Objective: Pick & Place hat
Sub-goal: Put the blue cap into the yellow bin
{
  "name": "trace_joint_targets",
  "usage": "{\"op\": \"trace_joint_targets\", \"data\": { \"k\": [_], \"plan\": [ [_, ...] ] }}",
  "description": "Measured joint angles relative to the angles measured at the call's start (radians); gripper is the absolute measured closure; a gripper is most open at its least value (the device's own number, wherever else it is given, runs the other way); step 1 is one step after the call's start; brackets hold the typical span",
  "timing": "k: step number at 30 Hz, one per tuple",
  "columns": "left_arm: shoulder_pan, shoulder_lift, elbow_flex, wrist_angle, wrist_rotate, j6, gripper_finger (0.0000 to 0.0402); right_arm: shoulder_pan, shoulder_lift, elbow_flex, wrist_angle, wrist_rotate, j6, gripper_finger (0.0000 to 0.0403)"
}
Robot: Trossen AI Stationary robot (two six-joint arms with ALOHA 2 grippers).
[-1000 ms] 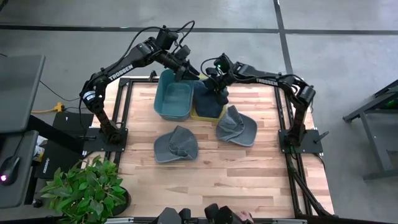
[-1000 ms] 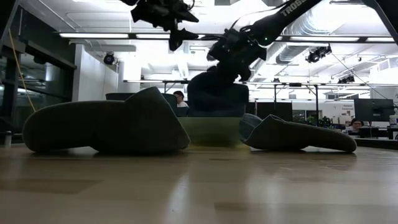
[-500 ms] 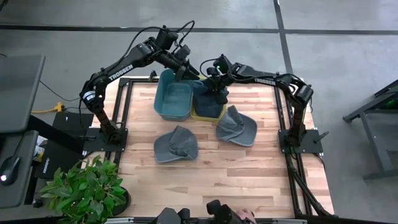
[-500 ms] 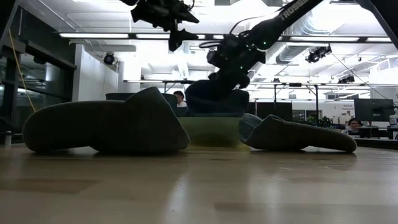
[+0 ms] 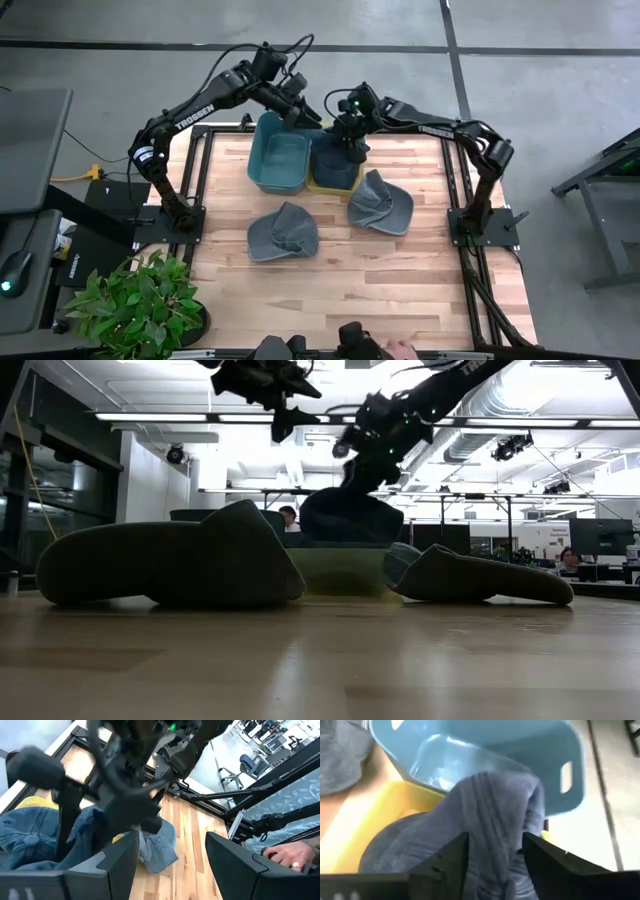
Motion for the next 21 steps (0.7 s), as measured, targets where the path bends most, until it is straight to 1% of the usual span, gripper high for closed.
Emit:
{"op": "trace_joint_targets", "data": {
  "k": [4, 8, 14, 21],
  "plan": [
    [0.0, 0.0, 0.0, 0.0, 0.0, 0.0, 0.0177, 0.005, -0.045, 0.001, -0.016, 0.038, -0.003, 0.0197],
    [0.0, 0.0, 0.0, 0.0, -0.001, 0.0, 0.0177, 0.006, -0.095, 0.001, -0.039, 0.075, -0.008, 0.0182],
    [0.0, 0.0, 0.0, 0.0, -0.001, 0.0, 0.0176, 0.011, -0.181, 0.001, -0.092, 0.113, 0.025, 0.0183],
    [0.0, 0.0, 0.0, 0.0, -0.004, 0.0, 0.0177, 0.056, -0.269, 0.001, -0.187, 0.176, 0.204, 0.0196]
  ]
}}
